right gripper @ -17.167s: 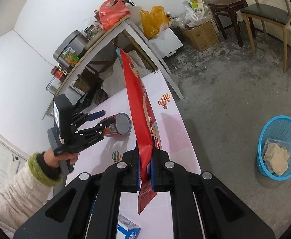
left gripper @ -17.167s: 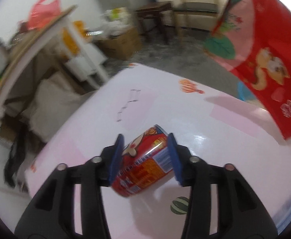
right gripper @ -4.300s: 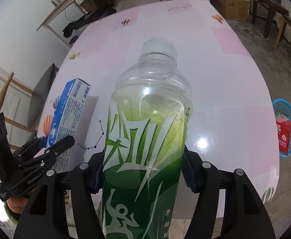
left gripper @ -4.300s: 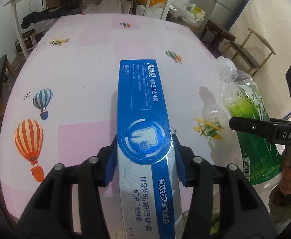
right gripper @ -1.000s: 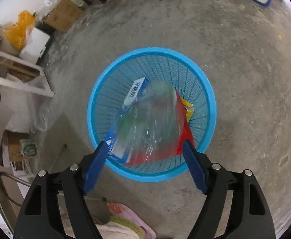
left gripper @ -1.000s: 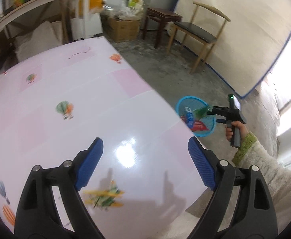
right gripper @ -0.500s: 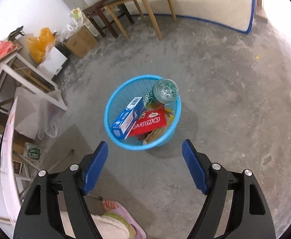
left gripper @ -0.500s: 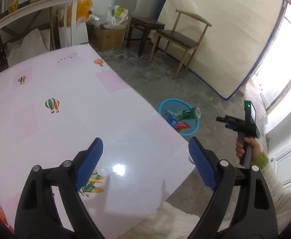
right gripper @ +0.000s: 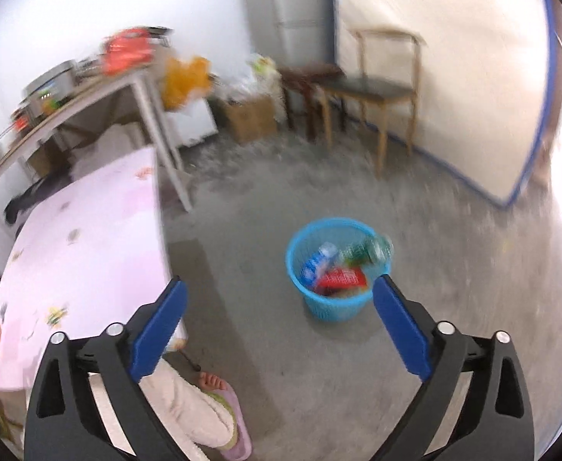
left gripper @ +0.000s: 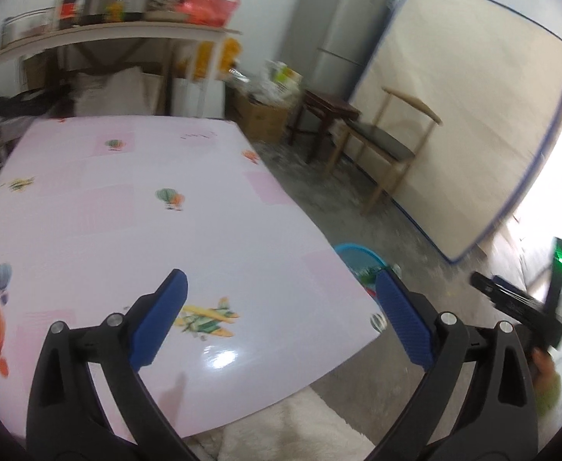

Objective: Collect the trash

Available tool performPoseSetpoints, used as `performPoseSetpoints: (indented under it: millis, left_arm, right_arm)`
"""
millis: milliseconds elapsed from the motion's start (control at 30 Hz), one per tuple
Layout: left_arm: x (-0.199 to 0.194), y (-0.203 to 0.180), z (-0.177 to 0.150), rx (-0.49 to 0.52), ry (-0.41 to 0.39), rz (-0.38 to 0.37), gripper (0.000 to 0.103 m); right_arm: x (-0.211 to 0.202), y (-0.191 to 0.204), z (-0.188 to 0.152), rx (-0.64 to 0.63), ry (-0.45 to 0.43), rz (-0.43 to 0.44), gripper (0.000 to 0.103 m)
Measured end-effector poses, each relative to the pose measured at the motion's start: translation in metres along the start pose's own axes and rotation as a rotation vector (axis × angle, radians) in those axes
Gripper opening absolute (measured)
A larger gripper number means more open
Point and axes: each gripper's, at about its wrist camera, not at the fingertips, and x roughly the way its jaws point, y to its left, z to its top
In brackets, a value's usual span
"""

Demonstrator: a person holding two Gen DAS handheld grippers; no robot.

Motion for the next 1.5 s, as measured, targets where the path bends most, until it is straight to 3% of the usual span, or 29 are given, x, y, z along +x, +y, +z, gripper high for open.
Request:
performPoseSetpoints:
  millis: [200, 500, 733, 867, 1233, 1500]
  left_arm:
    - [-0.026, 0.006, -0.008, -0.04, -0.065, 0.127, 0.094]
    - [-0.045, 0.001, -0.029, 0.026, -0.08, 0.429, 0.094]
    - [-0.032, 0.002, -0.036, -0.033, 0.022, 0.472, 0.094]
    - [-0.022, 0.0, -0.046, -0.063, 0.067, 0.511, 0.094]
    - [-0.019, -0.013, -0.053, -0.068, 0.076, 0.561, 0.094]
    - [-0.014, -0.018, -0.056, -0.056, 0.104, 0.573, 0.094]
  right_arm:
    - [-0.036, 0.054, 0.001, -0.08, -0.072, 0.033, 0.096]
    - [-0.054, 0.113, -0.031, -0.161, -0.068, 0.058, 0.096]
    - [-0.054, 0.127, -0.042, -0.207, -0.104, 0.013, 0.096]
    - [-0.051, 0.125, -0.044, -0.208, -0.077, 0.044, 0.096]
    - [-0.03, 0.107, -0.047, -0.21, 0.013, -0.051, 0.096]
    - [-0.017, 0.096, -0.048, -0.187, 0.083, -0.038, 0.096]
